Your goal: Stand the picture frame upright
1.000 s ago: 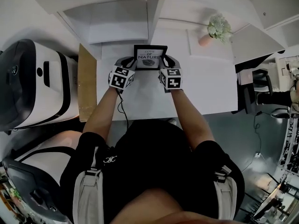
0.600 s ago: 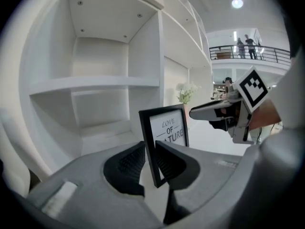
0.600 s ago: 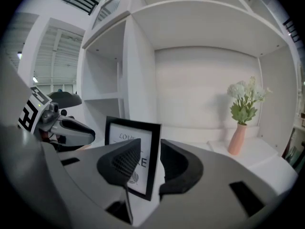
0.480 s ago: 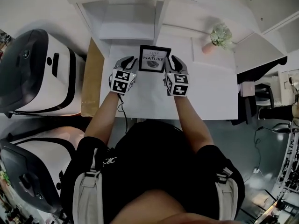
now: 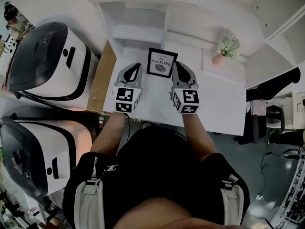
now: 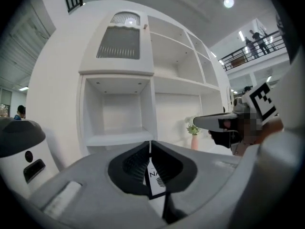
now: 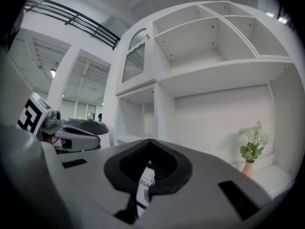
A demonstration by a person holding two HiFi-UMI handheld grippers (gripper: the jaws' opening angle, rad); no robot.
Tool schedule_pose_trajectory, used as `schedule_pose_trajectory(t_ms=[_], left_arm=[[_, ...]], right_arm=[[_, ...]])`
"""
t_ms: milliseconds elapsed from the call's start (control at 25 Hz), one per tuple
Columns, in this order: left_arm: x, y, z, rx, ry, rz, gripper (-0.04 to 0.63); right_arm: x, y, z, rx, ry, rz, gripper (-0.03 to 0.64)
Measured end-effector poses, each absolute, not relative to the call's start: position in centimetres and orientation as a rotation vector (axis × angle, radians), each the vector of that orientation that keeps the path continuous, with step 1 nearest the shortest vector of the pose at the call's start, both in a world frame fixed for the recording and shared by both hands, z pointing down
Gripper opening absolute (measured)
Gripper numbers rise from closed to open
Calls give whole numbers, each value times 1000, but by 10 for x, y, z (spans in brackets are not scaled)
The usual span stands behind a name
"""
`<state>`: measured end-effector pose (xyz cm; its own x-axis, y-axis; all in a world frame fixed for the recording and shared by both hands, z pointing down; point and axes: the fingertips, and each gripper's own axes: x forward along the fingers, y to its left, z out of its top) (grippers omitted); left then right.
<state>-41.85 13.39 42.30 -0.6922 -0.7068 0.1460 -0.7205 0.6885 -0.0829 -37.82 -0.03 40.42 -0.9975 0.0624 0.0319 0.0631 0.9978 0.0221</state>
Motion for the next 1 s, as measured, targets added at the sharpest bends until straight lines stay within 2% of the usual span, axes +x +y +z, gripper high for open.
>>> schedule_pose_trajectory(t_ms=[360,1000], left_arm=[[-375,152,413,967,-2848,161,17],[-368,157,396,832,-2916,132,17]], right_arm=[[-351,10,394,-255,-3126,-26,0],[-358,-1,395,-276,-3129,17,0]])
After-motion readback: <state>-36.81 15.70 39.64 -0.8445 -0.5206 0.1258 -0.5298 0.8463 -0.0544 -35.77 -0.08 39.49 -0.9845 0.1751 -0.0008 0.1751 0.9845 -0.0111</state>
